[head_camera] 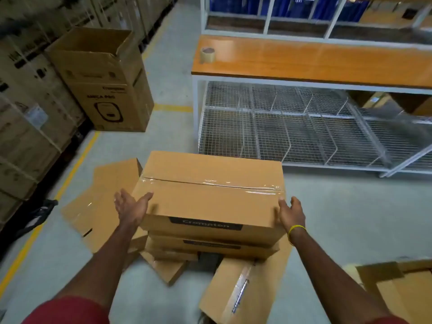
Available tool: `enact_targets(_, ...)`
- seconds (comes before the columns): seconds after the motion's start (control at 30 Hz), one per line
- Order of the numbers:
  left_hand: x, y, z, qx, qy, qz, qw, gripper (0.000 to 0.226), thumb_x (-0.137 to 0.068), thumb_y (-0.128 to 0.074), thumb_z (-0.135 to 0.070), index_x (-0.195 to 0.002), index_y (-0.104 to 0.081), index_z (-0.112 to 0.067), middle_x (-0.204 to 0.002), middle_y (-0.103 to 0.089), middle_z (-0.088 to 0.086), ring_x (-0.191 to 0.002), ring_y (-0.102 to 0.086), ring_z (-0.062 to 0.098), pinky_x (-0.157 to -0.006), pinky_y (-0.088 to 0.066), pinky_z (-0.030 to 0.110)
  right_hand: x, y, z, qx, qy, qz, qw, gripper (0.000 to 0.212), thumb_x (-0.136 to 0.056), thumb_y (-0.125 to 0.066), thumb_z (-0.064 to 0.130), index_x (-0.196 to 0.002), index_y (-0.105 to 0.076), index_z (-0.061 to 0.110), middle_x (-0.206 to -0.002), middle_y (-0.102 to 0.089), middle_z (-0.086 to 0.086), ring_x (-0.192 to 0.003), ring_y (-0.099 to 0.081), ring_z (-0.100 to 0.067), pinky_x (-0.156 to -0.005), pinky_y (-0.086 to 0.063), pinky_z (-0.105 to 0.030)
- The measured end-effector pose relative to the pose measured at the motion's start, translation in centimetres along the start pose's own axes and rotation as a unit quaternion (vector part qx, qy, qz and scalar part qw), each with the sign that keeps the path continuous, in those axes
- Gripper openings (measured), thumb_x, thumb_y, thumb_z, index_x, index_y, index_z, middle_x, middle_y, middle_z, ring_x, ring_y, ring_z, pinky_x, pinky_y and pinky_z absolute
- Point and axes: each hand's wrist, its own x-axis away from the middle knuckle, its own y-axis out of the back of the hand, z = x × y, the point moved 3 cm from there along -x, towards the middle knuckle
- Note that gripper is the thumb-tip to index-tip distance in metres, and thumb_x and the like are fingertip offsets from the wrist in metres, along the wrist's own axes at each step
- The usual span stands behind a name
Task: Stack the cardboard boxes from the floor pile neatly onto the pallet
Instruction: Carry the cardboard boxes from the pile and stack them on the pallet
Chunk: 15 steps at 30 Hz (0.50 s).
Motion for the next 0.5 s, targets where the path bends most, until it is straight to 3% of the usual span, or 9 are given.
enact_targets(0.07, -0.9, 0.1, 0.0, -0.006, 0.014, 0.002, 1.000, 0.104, -0.096, -0.068, -0.051, -0.166, -0.005, -0.007, -0.174, -0.003, 0.011, -0.160, -0.005, 0.034, -0.128, -0.012, 0.051, -1.0, -0.6, -0.3, 0.021, -0.014, 0.014, 1.000, 0.063, -0.081, -0.048, 0.067, -0.120, -0.052, 0.017, -0.123, -0.055, -0.009, -0.113, -0.051, -0.030, -0.096, -0.037, -0.038)
enact_targets(0.1, -1.5, 0.0, 0.3, -0.007, 0.026, 0.012, 1.000, 0.105, -0.094, -0.069, -0.052, -0.166, -0.007, -0.006, -0.174, -0.007, 0.013, -0.159, -0.010, 0.035, -0.128, -0.016, 0.052, -1.5, -0.8, -0.8, 0.032, -0.020, 0.023, 0.999, 0.061, -0.079, -0.048, 0.067, -0.110, -0.053, 0.015, -0.116, -0.057, -0.008, -0.105, -0.052, -0.029, -0.091, -0.038, -0.037)
enact_targets(0.17, -2.4, -0.3, 0.7, 0.019, 0.032, 0.026, 0.999, 0.112, -0.082, -0.074, -0.062, -0.162, -0.021, -0.005, -0.168, -0.026, 0.018, -0.152, -0.029, 0.040, -0.124, -0.028, 0.055, -2.4, -1.2, -1.6, 0.028, -0.034, 0.024, 0.999, 0.047, -0.090, -0.053, 0.052, -0.105, -0.061, 0.008, -0.116, -0.065, -0.014, -0.105, -0.057, -0.034, -0.090, -0.043, -0.039)
enact_targets(0.27, -3.0, -0.5, 1.5, 0.025, 0.019, 0.018, 0.999, 0.103, -0.060, -0.064, -0.076, -0.137, -0.055, -0.008, -0.142, -0.058, 0.018, -0.129, -0.053, 0.042, -0.110, -0.044, 0.057, -2.3, -1.2, -1.7, 0.028, -0.044, 0.009, 0.999, 0.040, -0.089, -0.058, 0.045, -0.107, -0.067, 0.011, -0.114, -0.069, -0.011, -0.106, -0.061, -0.036, -0.096, -0.049, -0.042)
enact_targets(0.33, -3.0, -0.4, 1.7, 0.009, 0.011, 0.006, 1.000, 0.095, -0.065, -0.062, -0.076, -0.132, -0.060, -0.008, -0.138, -0.061, 0.019, -0.127, -0.054, 0.043, -0.110, -0.043, 0.057, -2.6, -1.2, -1.8, 0.017, -0.054, 0.005, 0.998, 0.030, -0.086, -0.063, 0.039, -0.104, -0.070, 0.016, -0.110, -0.071, -0.008, -0.103, -0.063, -0.034, -0.096, -0.051, -0.042)
enact_targets(0.43, -2.0, 0.2, 2.0, -0.002, 0.015, -0.018, 1.000, 0.084, -0.079, -0.061, -0.071, -0.135, -0.064, -0.008, -0.140, -0.061, 0.019, -0.129, -0.054, 0.042, -0.110, -0.042, 0.052, -2.3, -0.6, -2.0, 0.026, -0.058, -0.014, 0.998, 0.032, -0.083, -0.067, 0.040, -0.106, -0.072, 0.019, -0.107, -0.071, -0.005, -0.104, -0.062, -0.033, -0.097, -0.051, -0.042)
enact_targets(0.5, -1.2, 0.7, 3.3, -0.008, 0.035, -0.029, 0.999, 0.069, -0.089, -0.058, -0.067, -0.117, -0.073, -0.006, -0.121, -0.070, 0.018, -0.111, -0.062, 0.040, -0.095, -0.047, 0.045, -2.2, 0.4, -2.2, 0.036, -0.061, -0.040, 0.997, 0.032, -0.082, -0.068, 0.041, -0.103, -0.073, 0.018, -0.104, -0.071, -0.007, -0.101, -0.062, -0.034, -0.095, -0.051, -0.041)
